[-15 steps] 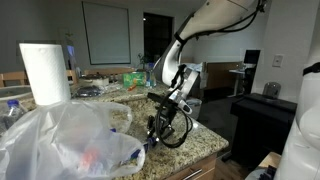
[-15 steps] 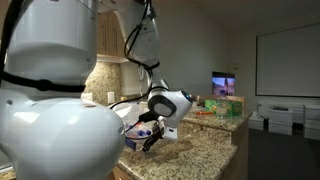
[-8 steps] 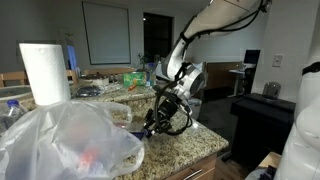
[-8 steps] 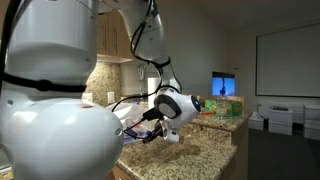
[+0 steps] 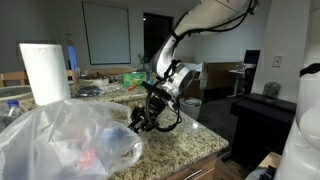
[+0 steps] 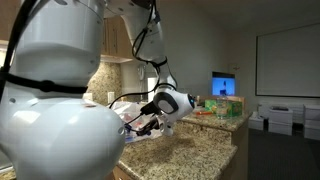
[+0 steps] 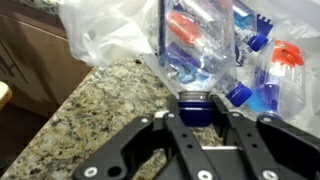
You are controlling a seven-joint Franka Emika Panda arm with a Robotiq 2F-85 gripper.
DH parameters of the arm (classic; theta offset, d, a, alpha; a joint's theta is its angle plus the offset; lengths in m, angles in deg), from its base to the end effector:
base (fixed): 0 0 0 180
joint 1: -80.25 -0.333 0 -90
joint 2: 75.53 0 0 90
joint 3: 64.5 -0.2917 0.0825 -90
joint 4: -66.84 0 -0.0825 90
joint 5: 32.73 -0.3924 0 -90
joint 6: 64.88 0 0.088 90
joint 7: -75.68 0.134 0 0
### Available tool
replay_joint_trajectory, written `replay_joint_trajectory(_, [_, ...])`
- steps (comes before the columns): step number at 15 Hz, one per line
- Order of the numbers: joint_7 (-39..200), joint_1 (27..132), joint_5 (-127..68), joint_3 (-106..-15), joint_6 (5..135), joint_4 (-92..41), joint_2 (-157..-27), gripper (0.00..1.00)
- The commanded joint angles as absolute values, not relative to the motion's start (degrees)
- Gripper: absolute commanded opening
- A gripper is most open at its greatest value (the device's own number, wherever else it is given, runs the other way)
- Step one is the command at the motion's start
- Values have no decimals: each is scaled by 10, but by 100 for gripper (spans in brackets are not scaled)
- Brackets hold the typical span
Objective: Pick up the bottles from the counter and put them in the plastic bag
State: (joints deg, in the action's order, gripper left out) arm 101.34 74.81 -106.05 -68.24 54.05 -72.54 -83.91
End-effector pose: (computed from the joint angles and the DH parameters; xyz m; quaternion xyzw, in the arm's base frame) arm 0.4434 0.1452 0.1911 -0.7081 0.5159 0.3233 0.3577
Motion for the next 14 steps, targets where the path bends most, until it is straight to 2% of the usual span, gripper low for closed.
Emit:
replay_joint_trajectory(1, [1041,729,-1019,-695,516,-667,-904,11])
replay_joint_trajectory(14, [1031,688,-988,-719,272,-385,-1095,11])
